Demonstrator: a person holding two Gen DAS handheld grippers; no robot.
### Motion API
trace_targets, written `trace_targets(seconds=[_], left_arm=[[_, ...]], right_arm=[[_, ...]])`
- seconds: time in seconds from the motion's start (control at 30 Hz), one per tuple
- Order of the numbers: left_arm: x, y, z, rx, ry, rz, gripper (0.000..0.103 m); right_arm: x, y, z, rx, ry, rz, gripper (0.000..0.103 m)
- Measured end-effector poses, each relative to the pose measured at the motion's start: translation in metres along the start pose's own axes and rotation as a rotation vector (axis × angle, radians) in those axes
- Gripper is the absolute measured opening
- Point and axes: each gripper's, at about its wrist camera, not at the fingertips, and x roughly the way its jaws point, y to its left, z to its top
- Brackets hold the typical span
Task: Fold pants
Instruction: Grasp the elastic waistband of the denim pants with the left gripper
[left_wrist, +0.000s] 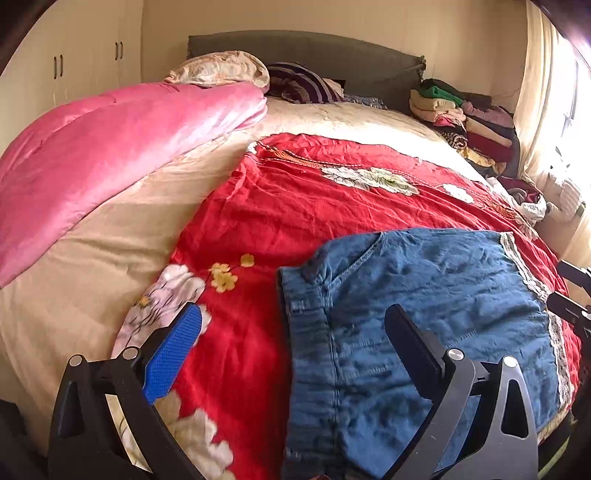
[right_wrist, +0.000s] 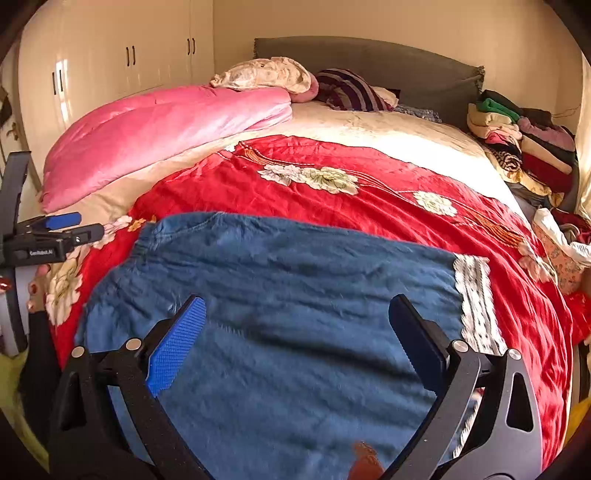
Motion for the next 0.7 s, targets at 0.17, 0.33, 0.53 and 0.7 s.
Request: trace_targets(seconds=[0.17, 0.33, 0.53, 0.7], left_arm=[[0.034, -0.003, 0.014, 0.045, 0.037, 0.024, 0.099], [0.072, 0.002, 0.023, 0.048, 0.08, 0.047, 0.099], [0.104, 0.003, 0.025, 0.076, 0.113, 0.023, 0.098], [0.122, -0.001, 0.025, 0.102, 0.131, -0.048, 0.088]], right_arm=[[0.032, 0.007, 0.018, -0.037, 0.041, -0.023, 0.094], [0.067, 0.013, 0.031, -0.089, 0.084, -0.074, 0.094], [0.096, 0.02, 0.041, -0.141, 0.112, -0.102, 0.094], [0.111, 0.028, 0.049, -0.192, 0.113, -0.09, 0.094]])
